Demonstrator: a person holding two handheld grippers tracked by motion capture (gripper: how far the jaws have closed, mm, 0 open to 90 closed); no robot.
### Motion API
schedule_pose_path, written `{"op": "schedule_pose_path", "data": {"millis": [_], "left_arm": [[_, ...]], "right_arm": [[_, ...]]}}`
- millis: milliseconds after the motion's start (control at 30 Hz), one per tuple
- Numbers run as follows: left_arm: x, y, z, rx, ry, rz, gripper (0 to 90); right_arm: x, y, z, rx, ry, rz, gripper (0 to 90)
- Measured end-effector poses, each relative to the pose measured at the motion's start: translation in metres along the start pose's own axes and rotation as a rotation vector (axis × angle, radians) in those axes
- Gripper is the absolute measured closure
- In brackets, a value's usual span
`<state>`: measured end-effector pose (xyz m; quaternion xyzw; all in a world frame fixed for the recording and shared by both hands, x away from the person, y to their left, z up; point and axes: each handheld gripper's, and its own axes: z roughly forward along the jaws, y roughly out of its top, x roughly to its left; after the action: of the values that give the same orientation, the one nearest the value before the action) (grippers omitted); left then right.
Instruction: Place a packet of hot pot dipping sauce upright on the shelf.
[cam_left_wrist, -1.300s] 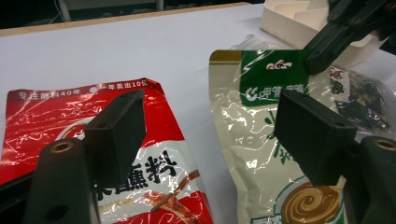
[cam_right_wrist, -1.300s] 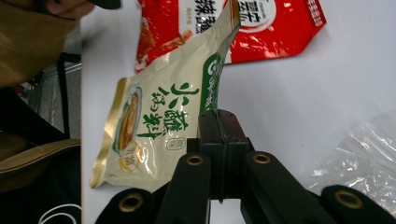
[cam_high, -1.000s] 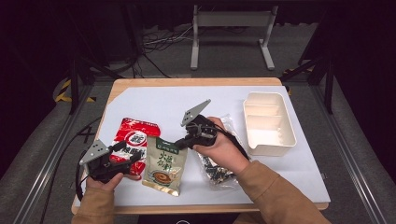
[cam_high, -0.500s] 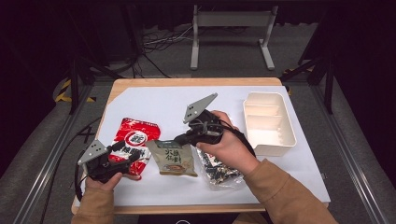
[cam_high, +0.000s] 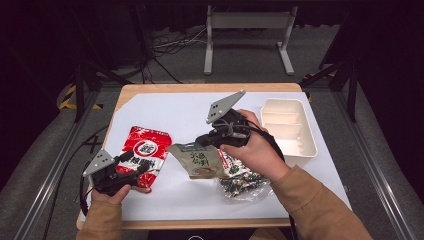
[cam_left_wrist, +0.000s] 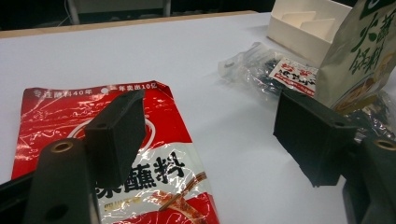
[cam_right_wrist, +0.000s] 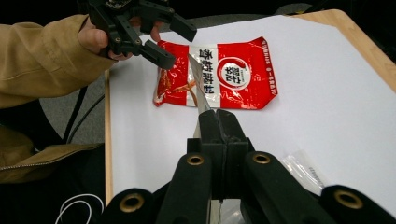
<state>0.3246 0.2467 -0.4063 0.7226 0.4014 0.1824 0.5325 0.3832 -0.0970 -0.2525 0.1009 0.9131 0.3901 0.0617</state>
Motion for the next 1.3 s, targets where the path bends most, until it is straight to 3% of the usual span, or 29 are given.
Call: {"op": "schedule_pose_path", "data": {"millis": [567, 1067, 1300], "left_arm": [[0.0, -0.001, 0.0, 0.005, 0.001, 0.0, 25.4], [0.001, -0.006, -0.009, 0.009, 0.026, -0.013, 25.3], [0.001, -0.008, -0.01, 0.013, 0.032, -0.014, 25.3]], "right_arm": [[-0.016, -0.001, -0.044, -0.04, -0.083, -0.006, 90.0], [-0.046, -0.014, -0.086, -0.065, -0.191, 0.03, 90.0], [-0.061, -0.022, -0.098, -0.08, -0.232, 0.052, 90.0]]}}
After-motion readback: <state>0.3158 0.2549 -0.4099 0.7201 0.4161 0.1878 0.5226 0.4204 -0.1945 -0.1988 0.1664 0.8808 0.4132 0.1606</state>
